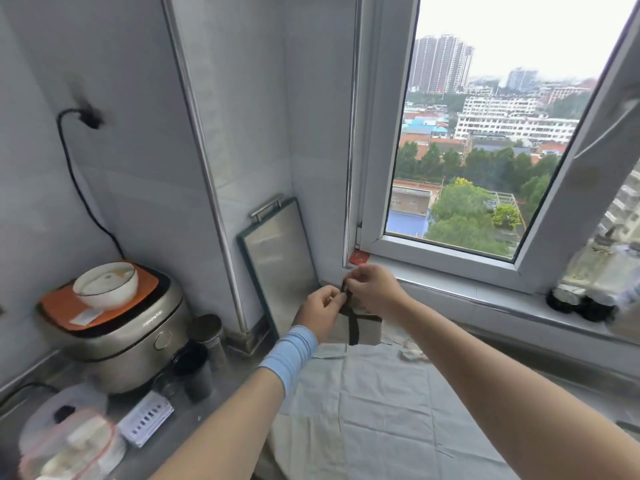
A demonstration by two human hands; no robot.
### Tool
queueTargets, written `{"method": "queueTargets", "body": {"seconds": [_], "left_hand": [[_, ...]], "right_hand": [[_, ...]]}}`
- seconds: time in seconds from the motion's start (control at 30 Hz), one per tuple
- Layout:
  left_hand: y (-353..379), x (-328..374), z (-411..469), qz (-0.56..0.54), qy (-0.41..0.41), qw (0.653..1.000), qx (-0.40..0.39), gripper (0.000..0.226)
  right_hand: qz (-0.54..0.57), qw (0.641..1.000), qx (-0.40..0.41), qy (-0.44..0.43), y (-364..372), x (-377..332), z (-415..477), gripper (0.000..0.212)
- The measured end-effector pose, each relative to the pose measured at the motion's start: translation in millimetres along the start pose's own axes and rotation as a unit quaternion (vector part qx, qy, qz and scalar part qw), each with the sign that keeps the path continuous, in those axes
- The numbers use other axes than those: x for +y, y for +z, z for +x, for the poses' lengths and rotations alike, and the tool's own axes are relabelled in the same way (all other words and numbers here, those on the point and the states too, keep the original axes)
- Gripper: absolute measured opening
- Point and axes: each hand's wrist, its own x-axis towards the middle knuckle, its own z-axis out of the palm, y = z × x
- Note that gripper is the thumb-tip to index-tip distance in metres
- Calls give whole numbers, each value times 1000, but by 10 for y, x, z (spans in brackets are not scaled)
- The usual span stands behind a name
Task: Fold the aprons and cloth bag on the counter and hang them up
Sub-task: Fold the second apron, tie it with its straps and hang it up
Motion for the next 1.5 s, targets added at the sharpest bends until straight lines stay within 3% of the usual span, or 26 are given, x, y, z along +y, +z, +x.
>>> {"method": "queueTargets", "body": {"seconds": [0.1,0.2,0.33,0.5,0.7,0.8,0.93,1.2,1.5], "left_hand": [[-204,255,144,-2,7,998,56,24],[-428,581,313,35,30,993,107,24],[-641,1050,606,86,74,980,165,27],[-902,1712,1037,80,121,968,203,25],[-1310,2532,1677,17,182,967,176,12],[-1511,2833,1936,26,210,965,155,20],[-1789,3191,2250,76,283,932,214,9],[-2240,3911,2913,75,277,913,291,26],[-2574,4463,3532,63,177,934,303,17]], "right_hand": [[97,995,37,7,-67,-297,22,17],[135,990,24,17,-199,-519,86,17],[260,965,-31,29,-485,-882,271,44],[166,979,80,-87,-837,-1417,684,18],[205,954,183,-122,-1350,-2177,1392,22],[194,947,200,-158,-1587,-2520,1708,19],[174,936,211,-221,-1806,-2917,2034,14],[141,923,246,-261,-2162,-3712,2694,22],[33,945,266,-188,-2537,-4458,3257,10]]}}
